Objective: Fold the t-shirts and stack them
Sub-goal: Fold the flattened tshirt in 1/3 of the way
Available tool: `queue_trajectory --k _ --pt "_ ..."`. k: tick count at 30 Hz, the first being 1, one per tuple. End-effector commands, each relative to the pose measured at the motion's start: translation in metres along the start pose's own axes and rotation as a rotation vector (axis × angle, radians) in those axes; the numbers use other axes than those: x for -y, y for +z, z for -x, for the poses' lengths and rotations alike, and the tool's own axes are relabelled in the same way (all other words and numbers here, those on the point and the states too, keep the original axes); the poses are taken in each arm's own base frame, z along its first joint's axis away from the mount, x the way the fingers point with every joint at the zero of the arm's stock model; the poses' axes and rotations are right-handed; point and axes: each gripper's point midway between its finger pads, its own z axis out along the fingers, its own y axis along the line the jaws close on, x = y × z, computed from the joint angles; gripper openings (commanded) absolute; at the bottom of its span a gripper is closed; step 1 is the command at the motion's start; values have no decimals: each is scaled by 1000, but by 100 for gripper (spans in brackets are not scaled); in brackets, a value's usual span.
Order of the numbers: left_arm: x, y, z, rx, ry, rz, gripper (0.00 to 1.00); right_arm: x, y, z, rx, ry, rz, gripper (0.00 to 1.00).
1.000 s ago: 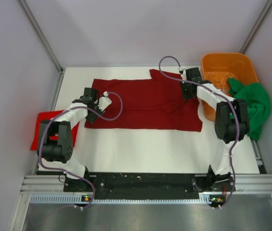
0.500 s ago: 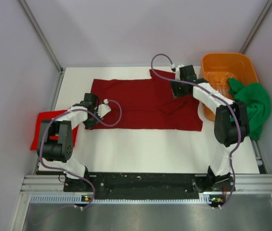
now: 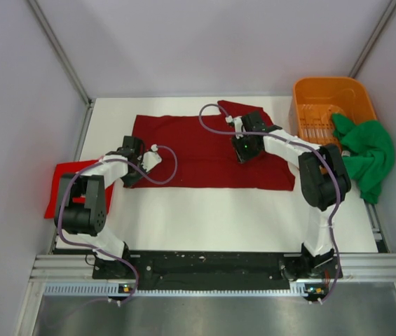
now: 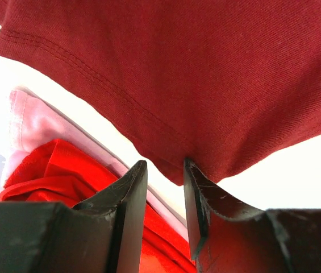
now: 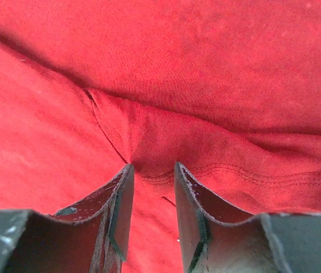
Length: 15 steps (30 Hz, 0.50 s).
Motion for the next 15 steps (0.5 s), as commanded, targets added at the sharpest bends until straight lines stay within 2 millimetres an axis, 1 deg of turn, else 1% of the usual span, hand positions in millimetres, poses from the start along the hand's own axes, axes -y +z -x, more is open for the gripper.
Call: queue_trajectory --k 1,5,7,8,10,11,13,15 --pt "5 7 -6 -14 -19 -15 36 5 7 -8 -28 -17 -20 34" --pt "4 6 -6 -13 -16 -12 37 6 8 -14 -47 -28 -23 32" --pt "3 6 -6 -18 -17 -9 37 8 10 -16 -54 -32 -33 25" --pt "3 6 -5 -18 -20 -9 37 11 11 -15 -54 -33 -48 19" --pt "3 6 -6 -18 -22 -12 37 14 8 -10 -44 -38 -65 7" --pt "3 6 -6 -18 -22 -12 37 15 7 -7 -40 -42 -69 3" --pt "3 6 -7 -20 -17 -9 37 17 1 5 -12 -53 -79 0" --pt "2 5 -7 -19 -15 -4 37 20 -4 19 20 -69 -90 0"
